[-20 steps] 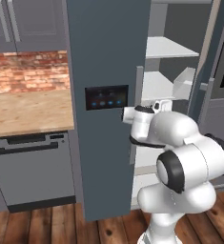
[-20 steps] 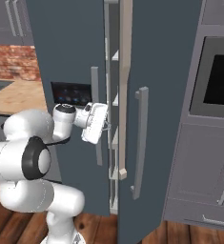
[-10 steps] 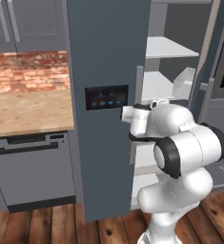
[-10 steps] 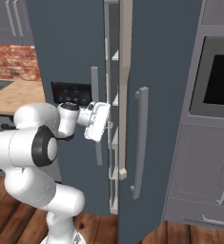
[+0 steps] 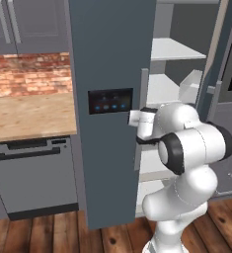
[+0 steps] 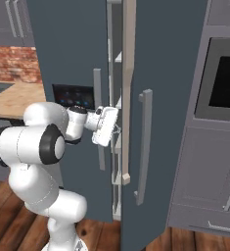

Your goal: Place one of the steaks on the plate and the other in the bowl. Then place the bowl in the fridge.

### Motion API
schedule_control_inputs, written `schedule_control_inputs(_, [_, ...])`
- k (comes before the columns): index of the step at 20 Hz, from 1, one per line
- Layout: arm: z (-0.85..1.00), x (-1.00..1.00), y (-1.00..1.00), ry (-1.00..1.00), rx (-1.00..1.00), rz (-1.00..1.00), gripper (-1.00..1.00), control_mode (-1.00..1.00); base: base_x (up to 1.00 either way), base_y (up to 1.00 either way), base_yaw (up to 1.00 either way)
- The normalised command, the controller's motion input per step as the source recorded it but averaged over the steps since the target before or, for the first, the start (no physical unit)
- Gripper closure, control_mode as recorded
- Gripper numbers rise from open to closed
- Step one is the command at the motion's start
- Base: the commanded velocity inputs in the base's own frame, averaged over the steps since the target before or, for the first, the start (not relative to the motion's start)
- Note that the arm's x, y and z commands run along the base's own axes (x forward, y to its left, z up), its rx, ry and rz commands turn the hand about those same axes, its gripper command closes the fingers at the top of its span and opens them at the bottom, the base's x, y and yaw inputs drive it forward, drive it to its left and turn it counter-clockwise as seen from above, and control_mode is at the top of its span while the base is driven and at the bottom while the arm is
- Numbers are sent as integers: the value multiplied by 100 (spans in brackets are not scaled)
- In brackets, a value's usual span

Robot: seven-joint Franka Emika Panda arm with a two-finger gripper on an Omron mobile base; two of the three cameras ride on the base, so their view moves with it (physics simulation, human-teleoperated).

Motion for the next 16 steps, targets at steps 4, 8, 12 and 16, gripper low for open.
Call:
schedule_control_inputs(4, [-10,19,-8,0,0,0,100,-100,0,0,0])
schedule_control_inputs(8, [-9,32,0,0,0,0,100,-100,0,0,0])
schedule_control_inputs(12, [-7,26,-9,0,0,0,100,-100,0,0,0])
schedule_control_inputs(16, [-9,4,-32,0,0,0,100,-100,0,0,0])
